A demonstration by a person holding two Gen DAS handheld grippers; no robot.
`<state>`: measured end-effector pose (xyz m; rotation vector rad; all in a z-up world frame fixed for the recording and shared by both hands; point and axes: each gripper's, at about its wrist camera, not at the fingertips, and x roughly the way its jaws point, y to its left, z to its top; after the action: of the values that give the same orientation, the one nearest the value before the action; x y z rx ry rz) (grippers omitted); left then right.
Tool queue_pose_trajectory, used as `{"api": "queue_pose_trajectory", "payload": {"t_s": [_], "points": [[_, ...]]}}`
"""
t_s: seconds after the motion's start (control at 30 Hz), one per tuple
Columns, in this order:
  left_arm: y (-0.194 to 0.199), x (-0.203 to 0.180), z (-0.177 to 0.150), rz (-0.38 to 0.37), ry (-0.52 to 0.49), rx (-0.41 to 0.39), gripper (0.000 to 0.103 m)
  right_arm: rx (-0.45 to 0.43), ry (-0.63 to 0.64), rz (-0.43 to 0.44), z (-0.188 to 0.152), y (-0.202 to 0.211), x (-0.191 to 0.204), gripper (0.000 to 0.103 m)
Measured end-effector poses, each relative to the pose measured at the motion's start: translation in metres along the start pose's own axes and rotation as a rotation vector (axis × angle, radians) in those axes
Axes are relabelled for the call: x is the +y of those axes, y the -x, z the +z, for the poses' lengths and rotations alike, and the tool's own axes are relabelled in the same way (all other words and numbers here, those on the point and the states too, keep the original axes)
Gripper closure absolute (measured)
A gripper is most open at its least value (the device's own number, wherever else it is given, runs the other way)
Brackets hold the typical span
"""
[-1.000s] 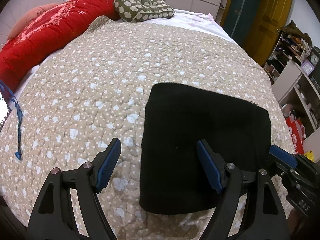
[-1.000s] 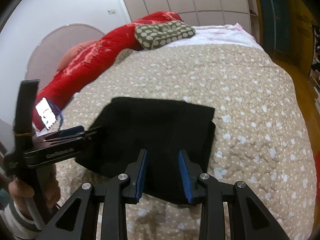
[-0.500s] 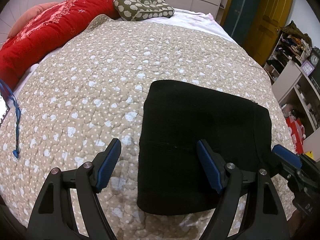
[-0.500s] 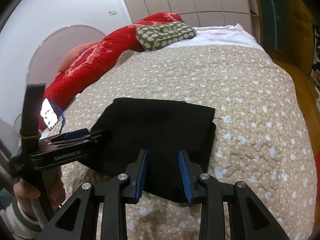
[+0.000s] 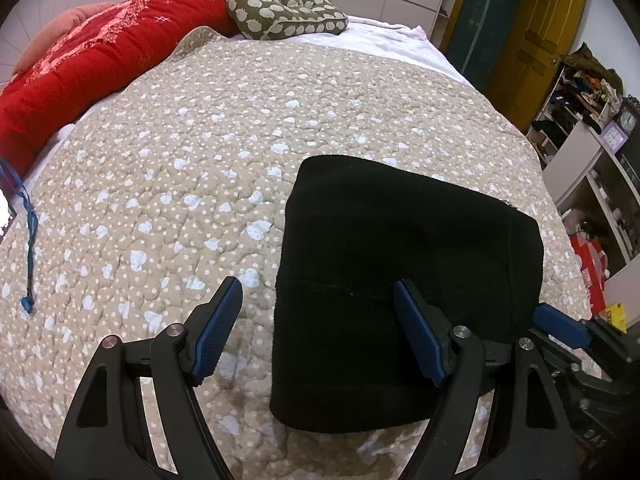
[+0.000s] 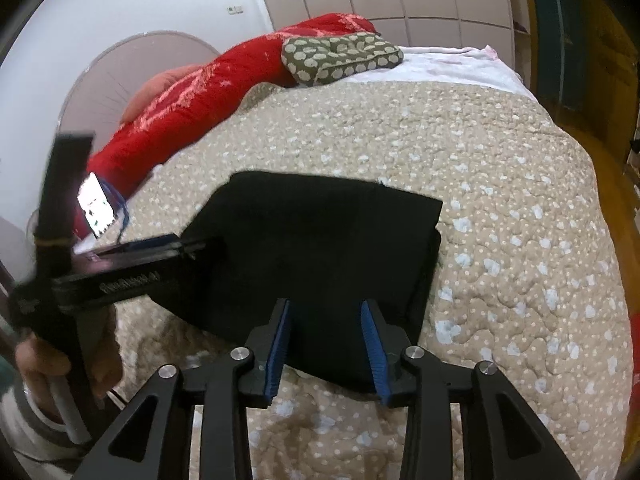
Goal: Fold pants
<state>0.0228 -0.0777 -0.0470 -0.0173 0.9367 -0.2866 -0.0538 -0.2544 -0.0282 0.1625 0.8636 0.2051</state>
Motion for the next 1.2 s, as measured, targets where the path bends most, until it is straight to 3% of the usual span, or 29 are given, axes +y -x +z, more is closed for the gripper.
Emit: {"api": "queue_pose_trajectory", "payload": {"t_s": [0.47,0.67,0.77,0.93,1.1,1.2], "points": [[0.000,0.000,0.002,-0.009,-0.001,0.004,0.025,-0.024,-0.068,0.011,0.005,0.005,-0.008,0.058],[0.012,0.022,0.013,-0.106,0.056,-0.035,0.025,-0.047,-0.156,-0.013,0.008,0.007,-0.030,0.055],[0.009,0.036,0.019,-0.160,0.095,-0.002,0.025,-0.035,-0.225,0.029,0.007,0.000,-0.046,0.053],[0.000,0.045,0.017,-0.185,0.114,0.029,0.025,-0.020,-0.299,0.112,0.004,-0.016,-0.061,0.051],[-0.018,0.037,0.014,-0.252,0.115,0.083,0.024,-0.021,-0.319,0.135,0.006,-0.026,-0.069,0.042],[-0.029,0.029,0.012,-0.283,0.102,0.105,0.016,-0.018,-0.345,0.170,0.006,-0.033,-0.077,0.039]]}}
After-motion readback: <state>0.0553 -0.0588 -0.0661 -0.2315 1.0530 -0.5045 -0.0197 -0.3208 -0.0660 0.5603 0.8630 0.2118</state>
